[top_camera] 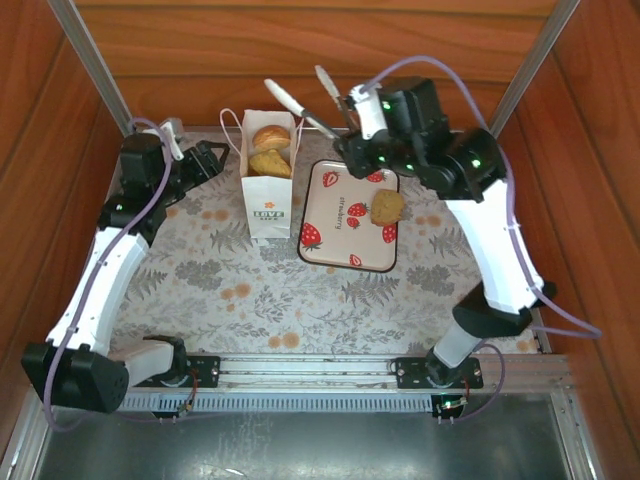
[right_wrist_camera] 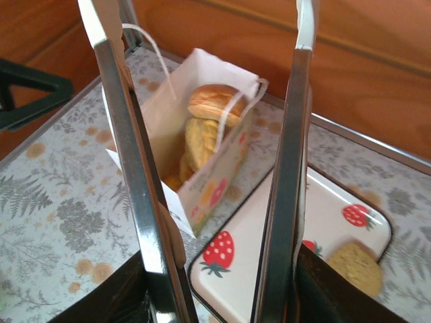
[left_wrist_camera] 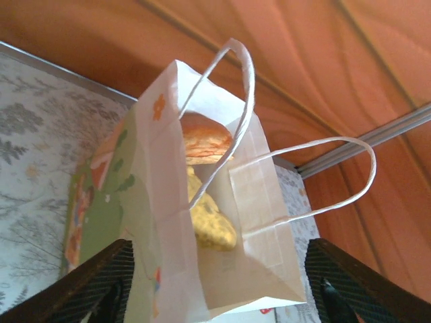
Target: Place the fake bread into the paper bag
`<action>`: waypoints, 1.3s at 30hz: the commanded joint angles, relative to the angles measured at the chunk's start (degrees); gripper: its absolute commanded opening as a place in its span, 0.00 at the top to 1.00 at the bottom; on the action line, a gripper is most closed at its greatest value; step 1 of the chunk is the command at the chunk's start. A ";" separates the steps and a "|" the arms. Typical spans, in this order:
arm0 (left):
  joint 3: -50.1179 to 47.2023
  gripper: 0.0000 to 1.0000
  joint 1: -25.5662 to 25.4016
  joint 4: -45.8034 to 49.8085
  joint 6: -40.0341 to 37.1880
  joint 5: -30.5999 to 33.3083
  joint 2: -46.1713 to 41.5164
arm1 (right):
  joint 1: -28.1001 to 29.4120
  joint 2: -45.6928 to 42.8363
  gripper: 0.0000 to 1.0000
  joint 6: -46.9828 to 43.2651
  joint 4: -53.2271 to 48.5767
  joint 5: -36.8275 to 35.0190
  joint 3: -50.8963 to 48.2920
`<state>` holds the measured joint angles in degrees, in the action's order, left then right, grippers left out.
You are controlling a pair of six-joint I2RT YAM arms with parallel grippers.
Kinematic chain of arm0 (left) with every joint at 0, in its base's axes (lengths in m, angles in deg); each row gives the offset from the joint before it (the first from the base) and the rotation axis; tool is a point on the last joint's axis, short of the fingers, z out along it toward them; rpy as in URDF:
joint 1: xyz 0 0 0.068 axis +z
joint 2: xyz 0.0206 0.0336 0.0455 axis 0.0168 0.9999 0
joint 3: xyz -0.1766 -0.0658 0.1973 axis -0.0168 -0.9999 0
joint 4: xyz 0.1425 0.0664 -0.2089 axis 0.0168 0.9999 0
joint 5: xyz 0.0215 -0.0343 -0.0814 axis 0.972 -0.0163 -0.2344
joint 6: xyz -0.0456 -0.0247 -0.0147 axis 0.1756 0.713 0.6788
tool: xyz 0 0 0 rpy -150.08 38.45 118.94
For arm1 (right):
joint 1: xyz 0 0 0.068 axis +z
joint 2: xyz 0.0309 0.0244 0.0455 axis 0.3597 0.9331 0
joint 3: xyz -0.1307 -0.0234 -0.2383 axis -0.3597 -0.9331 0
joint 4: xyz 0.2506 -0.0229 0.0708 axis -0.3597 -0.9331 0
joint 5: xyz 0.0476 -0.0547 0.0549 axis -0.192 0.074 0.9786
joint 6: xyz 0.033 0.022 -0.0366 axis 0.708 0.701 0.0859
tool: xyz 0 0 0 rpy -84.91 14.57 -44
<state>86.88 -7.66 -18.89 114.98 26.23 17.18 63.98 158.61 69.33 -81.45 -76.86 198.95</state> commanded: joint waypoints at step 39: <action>-14.61 0.07 1.29 -2.38 -0.09 13.29 -11.60 | -46.85 -8.73 0.64 4.72 21.41 32.93 -69.86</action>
<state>71.69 -6.59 -20.20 114.48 40.24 5.09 17.62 148.78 74.32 -60.79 -47.02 129.18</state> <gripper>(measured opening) 0.932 0.370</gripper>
